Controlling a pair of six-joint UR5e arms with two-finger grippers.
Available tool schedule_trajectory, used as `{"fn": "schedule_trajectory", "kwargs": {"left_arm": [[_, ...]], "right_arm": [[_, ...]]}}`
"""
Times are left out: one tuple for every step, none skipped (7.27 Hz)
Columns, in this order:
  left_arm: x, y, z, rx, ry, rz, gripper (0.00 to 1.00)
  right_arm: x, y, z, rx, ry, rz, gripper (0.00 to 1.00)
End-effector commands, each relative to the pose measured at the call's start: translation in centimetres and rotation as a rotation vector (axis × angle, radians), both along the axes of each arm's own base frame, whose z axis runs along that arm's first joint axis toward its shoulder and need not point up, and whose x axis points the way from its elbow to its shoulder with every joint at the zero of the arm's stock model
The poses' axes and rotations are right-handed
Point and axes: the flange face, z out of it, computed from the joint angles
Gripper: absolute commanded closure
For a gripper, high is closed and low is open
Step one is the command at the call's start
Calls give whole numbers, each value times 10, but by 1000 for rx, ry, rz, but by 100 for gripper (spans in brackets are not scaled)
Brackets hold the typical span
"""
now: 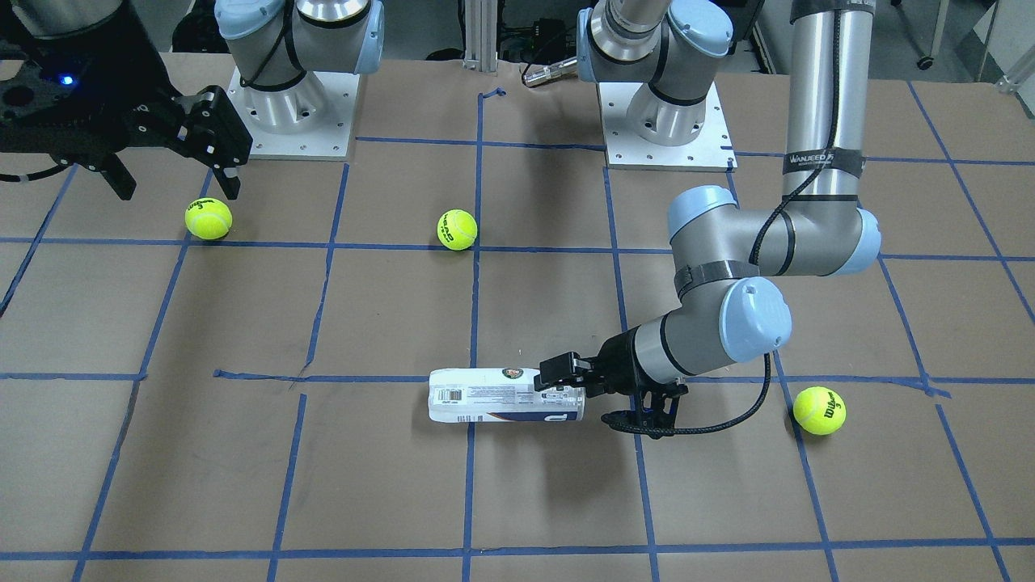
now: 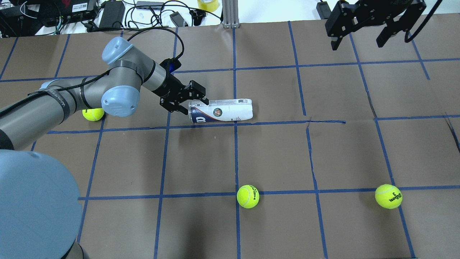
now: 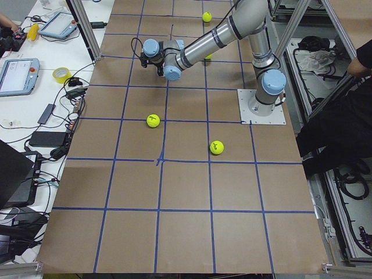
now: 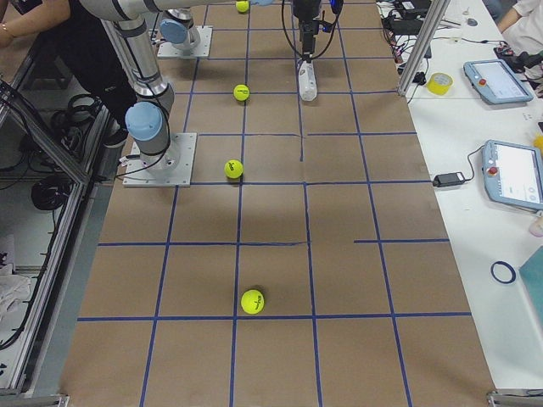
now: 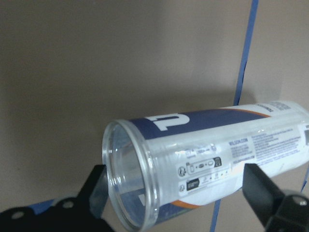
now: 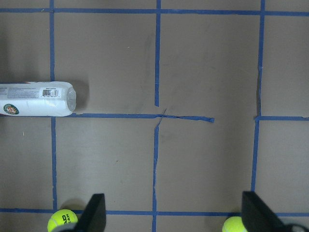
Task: Lift up tennis ball bucket
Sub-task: 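Reach the left gripper to the can's open end and grip its rim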
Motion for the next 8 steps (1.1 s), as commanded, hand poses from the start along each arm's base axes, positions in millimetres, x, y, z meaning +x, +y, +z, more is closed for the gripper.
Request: {"fn": "schedule_trajectory", "kwargs": {"left_arm": [[-7,-1,0,10,11,22,18],[-7,-1,-5,29,11,29,65],[-11,1,-2,47,22,49,93],[-14,-1,4,77,49,111,100],[-12,-3,13,60,33,119,100],[-6,-9,20,41,-36,120,100],[-4,-19,38,23,-61,129,100],[3,-35,78,-50,-126,141,100]], "right_arm": [[0,-2,0,-4,8,-1,0],[0,0,1,-2,12,-6,0],[-4,0,-1,7,52,-7,0],[-5,1,1,4,57,-9,0],[-3,3,-4,17,53,-7,0],[-2,3,-4,11,50,-5,0],[-2,3,-4,13,51,-9,0],[-1,5,-2,9,43,-7,0]]}}
